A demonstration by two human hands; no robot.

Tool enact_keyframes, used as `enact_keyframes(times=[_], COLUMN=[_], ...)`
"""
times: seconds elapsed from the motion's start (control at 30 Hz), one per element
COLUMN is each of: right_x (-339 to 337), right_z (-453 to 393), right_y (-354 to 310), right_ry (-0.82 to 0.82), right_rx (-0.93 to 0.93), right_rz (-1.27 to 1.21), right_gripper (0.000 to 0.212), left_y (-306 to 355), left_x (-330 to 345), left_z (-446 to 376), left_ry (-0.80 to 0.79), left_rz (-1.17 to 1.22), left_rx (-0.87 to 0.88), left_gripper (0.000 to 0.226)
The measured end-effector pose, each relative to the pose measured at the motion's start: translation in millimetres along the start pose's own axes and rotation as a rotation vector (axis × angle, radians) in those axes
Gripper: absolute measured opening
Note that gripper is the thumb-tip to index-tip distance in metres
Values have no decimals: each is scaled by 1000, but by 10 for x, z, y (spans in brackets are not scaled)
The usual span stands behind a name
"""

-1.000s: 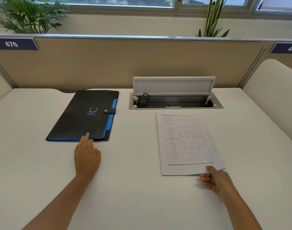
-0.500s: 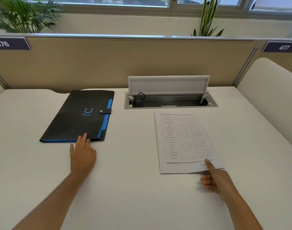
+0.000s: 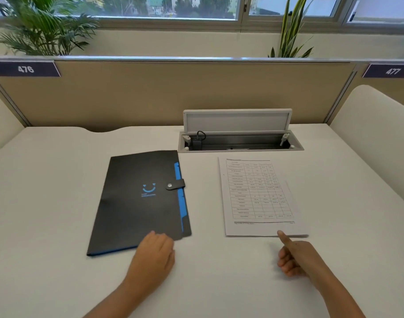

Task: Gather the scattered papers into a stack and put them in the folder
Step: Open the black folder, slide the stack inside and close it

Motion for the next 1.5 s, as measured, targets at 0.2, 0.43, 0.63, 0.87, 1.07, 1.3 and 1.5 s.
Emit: enact_keyframes(times=[0.2,0.43,0.63,0.87,1.07,1.3,1.5], right_x=[-2,-3,12,494,1253,1522,1514], right_z=[0,21,39,250,340,193,138], right_y=[41,67,36,-72,-71,-60,-33], right_ry=[0,-7,-28,11,-98,-45,-50], right_rx=[-40,-64,-57,-521,-822,-899,-960], right_rz=[32,33,7,197,606,821,886], right_gripper=[55,53,52,12,56,46,44], left_y=[89,-164,-108,241,460,502,526], left_x=[-103,237,252,162,169,84,52], left_z=[-181,-552,-472,-187,147,127,130], left_ry=[22,-335,-321,-244,-77,-117,-104], left_rz=[228,60,-37,108,44,27,27], left_rx=[-227,-544,-430,-225,-67,-93,-107], left_gripper=[14,81,78,43,28,32,33])
Point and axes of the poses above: each hand's wrist, its own z-axis away from the middle knuckle, its own x-axis out of the palm, y = z × x, the point moved 1 cm from there along -z, towards the middle knuckle, and after that the axes turned 7 degrees about -x, right-handed, at the moved point
